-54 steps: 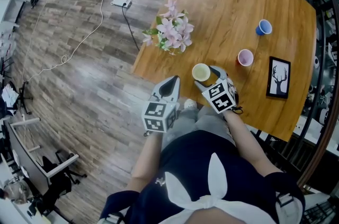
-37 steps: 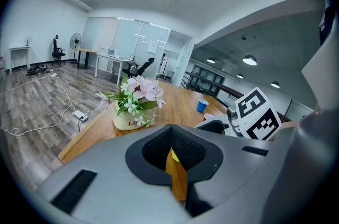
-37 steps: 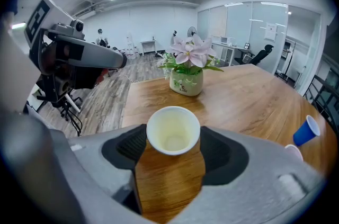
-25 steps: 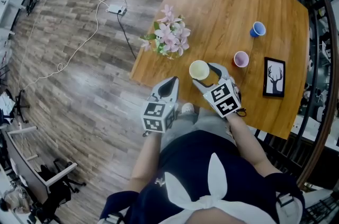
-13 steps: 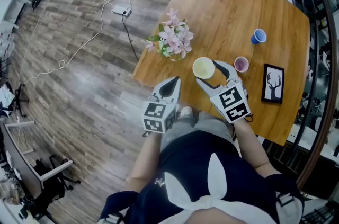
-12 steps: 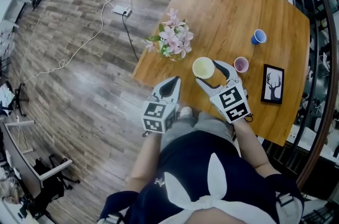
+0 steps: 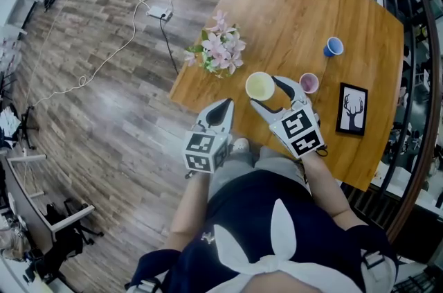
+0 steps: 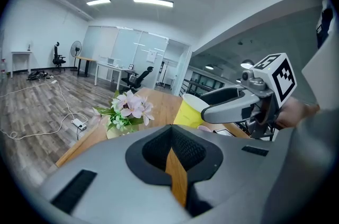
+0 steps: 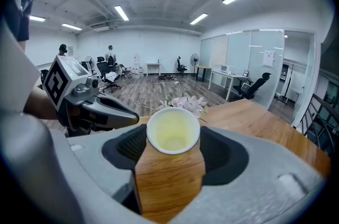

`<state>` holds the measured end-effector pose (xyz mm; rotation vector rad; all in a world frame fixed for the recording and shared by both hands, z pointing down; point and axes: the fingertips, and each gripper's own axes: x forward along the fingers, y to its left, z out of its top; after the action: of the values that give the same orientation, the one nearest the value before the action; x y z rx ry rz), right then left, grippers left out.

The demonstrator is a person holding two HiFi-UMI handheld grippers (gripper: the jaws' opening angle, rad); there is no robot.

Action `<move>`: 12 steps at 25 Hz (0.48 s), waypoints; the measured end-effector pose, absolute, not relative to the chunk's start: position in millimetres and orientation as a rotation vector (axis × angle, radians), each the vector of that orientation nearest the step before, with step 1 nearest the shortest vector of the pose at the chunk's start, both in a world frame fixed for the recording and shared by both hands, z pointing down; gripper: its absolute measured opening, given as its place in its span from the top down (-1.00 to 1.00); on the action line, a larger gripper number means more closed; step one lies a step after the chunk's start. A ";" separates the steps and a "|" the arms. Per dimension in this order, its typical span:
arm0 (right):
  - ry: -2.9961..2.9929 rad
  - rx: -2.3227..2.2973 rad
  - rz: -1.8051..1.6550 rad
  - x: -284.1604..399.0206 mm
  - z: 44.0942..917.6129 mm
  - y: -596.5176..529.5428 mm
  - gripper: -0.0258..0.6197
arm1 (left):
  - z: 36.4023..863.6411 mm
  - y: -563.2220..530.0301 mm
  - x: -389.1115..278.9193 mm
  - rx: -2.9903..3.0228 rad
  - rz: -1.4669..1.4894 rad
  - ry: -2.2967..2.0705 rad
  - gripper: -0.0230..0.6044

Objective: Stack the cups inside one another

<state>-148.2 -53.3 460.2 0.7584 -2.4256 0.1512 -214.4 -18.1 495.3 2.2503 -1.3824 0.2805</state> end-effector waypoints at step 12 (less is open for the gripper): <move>-2.403 0.849 0.138 -83.9 447.9 -68.8 -0.04 | 479.4 -33.1 -174.3 2.261 0.255 -1.394 0.87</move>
<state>-83.9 -68.8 447.9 0.8493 -2.4027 0.1379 -174.3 -33.1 479.4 2.2613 -1.3939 0.2548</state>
